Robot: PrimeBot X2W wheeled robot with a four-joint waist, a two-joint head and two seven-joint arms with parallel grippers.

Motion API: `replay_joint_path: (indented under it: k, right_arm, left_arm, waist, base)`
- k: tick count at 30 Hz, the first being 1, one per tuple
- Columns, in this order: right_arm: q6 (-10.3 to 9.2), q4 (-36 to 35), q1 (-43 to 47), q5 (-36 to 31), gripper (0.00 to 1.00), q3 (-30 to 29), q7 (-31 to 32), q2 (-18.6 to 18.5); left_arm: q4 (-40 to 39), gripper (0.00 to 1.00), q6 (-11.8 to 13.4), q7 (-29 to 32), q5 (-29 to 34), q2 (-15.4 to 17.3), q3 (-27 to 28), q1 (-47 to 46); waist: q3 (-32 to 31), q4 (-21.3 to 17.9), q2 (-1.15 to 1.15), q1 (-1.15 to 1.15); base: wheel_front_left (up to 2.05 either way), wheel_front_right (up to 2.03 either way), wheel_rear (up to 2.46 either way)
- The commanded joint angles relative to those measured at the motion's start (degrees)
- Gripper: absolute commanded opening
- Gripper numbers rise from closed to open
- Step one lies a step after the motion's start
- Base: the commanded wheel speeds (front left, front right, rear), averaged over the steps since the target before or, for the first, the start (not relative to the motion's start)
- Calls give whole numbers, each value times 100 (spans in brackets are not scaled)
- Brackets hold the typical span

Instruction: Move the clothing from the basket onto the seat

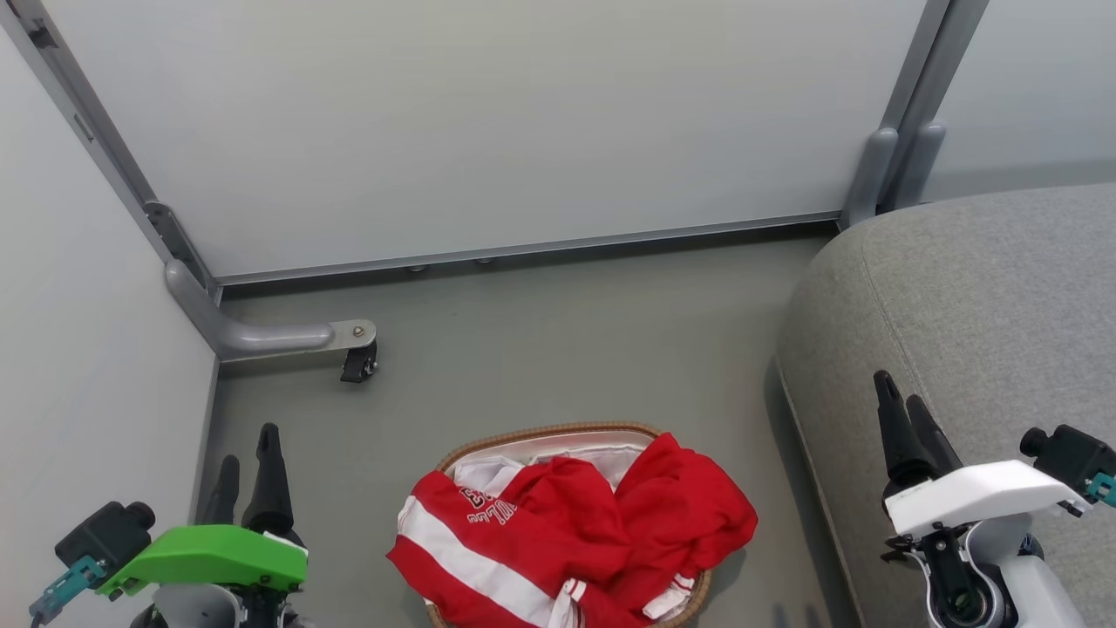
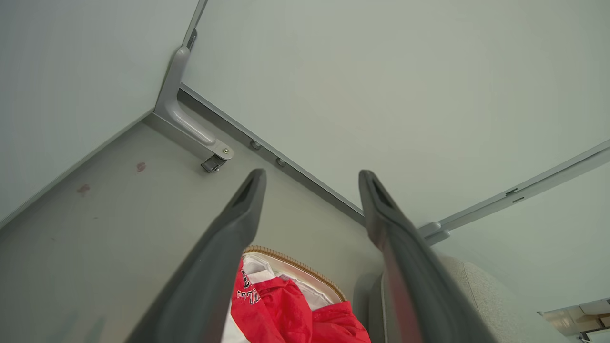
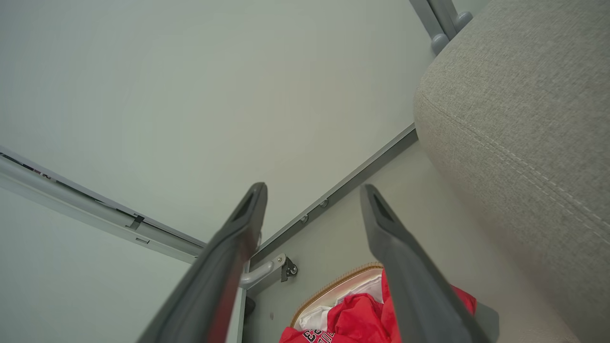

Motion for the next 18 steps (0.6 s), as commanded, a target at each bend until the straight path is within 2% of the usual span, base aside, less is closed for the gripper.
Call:
replay_joint_path:
  k: [1, 18]
  right_arm:
    - [2, -74, -154, -209, 100, 17, -62, -63]
    - [3, -36, -188, -1419, 100, 69, -363, -61]
  left_arm:
    - [-53, 100, 32, -58, 213, 84, -20, -135]
    - [-131, 100, 82, -359, 1417, 152, -139, -48]
  waist:
    - [0, 1, 0, 0]
    - [10, 36, 0, 0]
  base:
    - [0, 0, 0]
    - [0, 0, 0]
